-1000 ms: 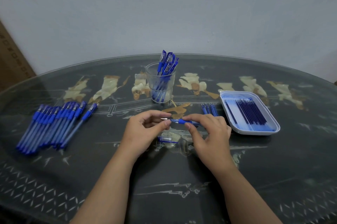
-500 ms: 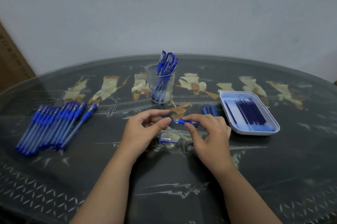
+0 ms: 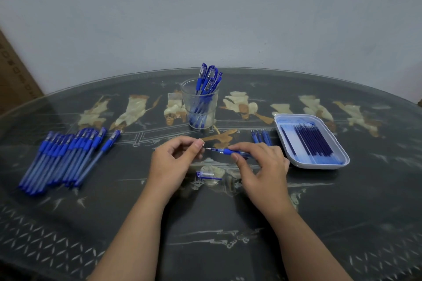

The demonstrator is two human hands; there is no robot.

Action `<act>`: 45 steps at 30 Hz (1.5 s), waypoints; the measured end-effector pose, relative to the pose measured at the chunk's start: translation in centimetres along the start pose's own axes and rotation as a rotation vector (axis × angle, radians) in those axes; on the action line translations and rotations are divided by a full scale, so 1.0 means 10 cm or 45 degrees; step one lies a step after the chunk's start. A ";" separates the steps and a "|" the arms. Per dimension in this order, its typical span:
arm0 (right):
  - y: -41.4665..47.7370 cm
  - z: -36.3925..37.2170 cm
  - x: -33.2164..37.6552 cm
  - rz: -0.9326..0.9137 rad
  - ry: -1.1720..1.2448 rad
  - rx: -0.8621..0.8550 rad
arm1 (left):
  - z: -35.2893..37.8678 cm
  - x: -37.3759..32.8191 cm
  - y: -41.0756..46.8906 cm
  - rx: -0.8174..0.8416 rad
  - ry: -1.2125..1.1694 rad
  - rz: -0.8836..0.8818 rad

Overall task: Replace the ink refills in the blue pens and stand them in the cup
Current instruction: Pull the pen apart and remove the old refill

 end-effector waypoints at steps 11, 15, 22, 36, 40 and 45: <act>0.00 0.00 0.00 0.016 0.006 0.010 | -0.07 0.03 0.03 0.015 0.887 0.327; 0.00 0.00 0.01 0.040 -0.004 0.020 | -0.05 0.00 0.03 0.023 0.892 0.343; 0.00 -0.07 0.04 0.088 -0.105 -0.018 | -0.06 0.05 0.05 0.062 0.801 0.281; 0.12 -0.15 0.38 0.368 0.583 0.002 | 0.16 -0.20 -0.20 0.312 -0.177 0.120; 0.08 -0.07 0.41 0.515 0.794 0.063 | 0.25 -0.15 -0.22 0.408 -0.209 -0.006; 0.11 -0.11 0.41 0.588 1.008 0.050 | 0.23 -0.13 -0.23 0.442 -0.176 -0.048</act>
Point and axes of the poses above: each hand's wrist, its own y-axis towards the middle knuckle, its own z-axis out of the palm, x = y × z, the point moved 7 cm from there along y, towards the middle knuckle, and after that the axes turned 5 degrees about -z, right-handed, at the moved point
